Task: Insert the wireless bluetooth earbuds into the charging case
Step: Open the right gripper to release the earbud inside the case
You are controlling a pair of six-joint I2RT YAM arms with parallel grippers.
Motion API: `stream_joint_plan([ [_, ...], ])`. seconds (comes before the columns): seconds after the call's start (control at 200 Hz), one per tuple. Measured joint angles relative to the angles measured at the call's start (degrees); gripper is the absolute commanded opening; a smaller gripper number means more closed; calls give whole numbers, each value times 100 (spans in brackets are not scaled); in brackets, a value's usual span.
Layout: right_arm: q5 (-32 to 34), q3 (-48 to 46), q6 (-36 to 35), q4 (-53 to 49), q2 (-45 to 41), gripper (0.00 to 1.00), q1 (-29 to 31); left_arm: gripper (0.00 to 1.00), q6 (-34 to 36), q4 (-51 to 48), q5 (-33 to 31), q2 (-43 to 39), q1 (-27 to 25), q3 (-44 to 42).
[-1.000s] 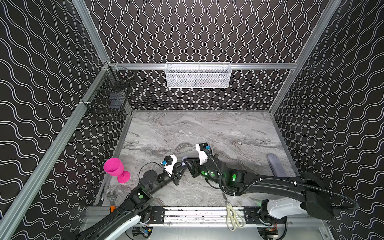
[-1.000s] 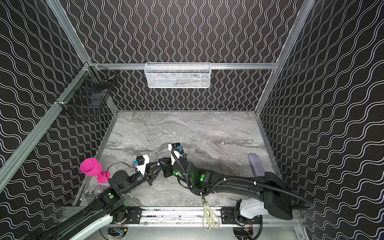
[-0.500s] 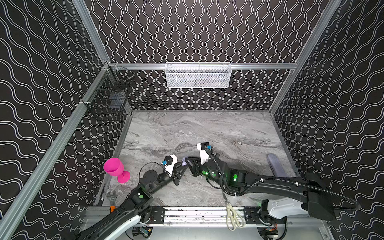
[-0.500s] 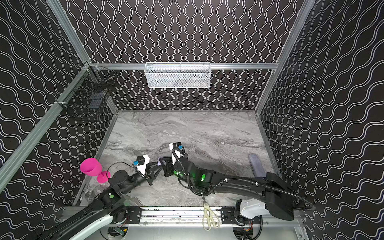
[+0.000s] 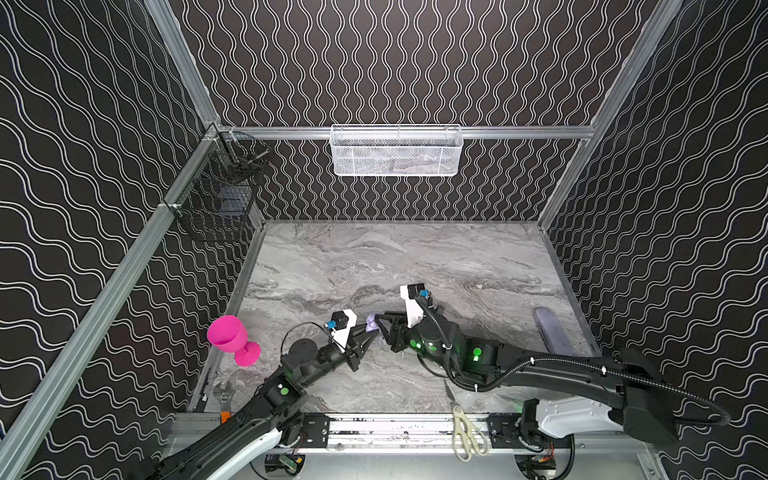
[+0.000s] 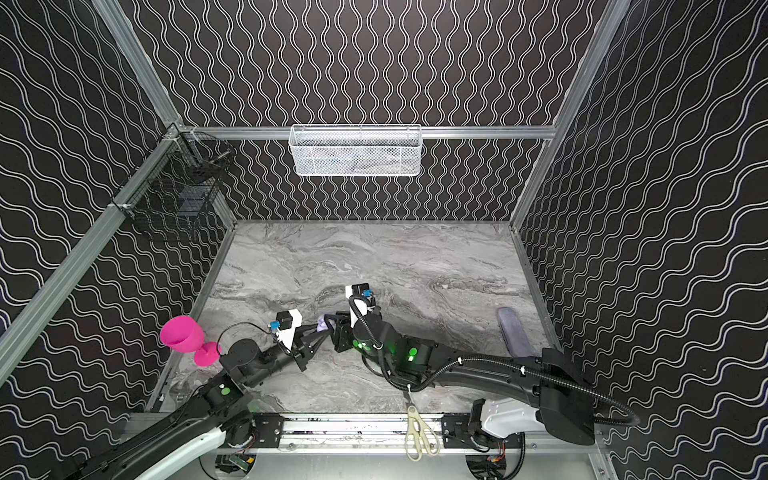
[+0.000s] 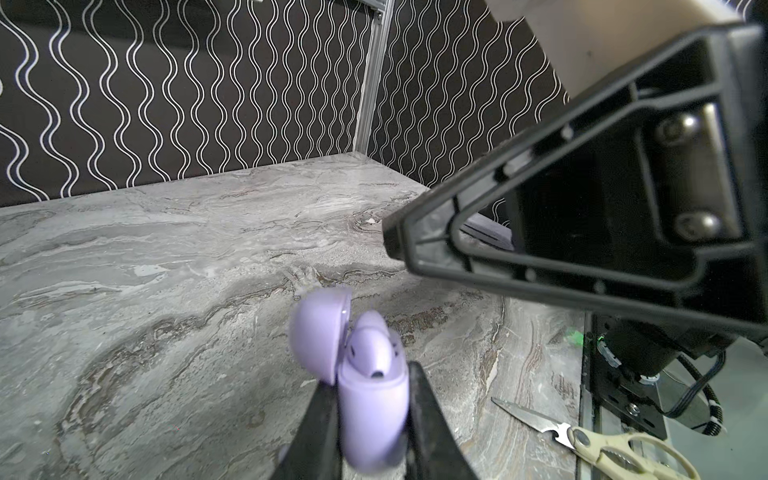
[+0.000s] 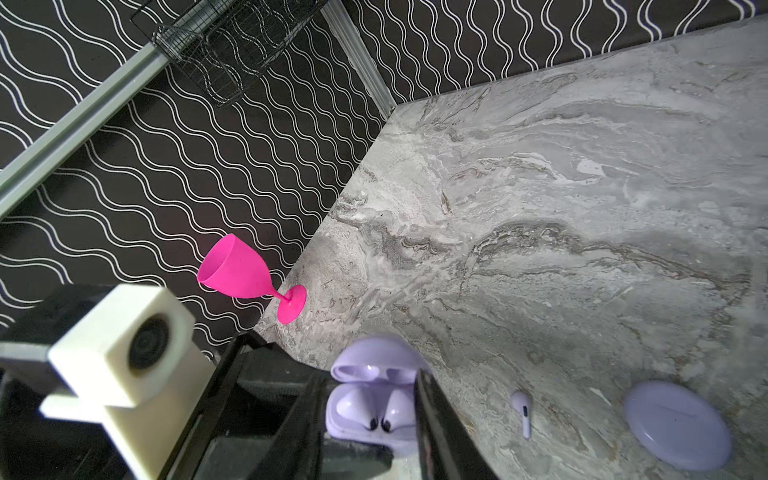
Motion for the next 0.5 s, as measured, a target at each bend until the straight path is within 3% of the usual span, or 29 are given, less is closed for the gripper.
stream_joint_plan([
  [0.27, 61, 101, 4, -490, -76, 50, -157, 16, 0, 129, 155, 111, 0, 0],
  [0.5, -168, 533, 291, -1333, 59, 51, -953, 16, 0, 299, 315, 195, 0, -2],
])
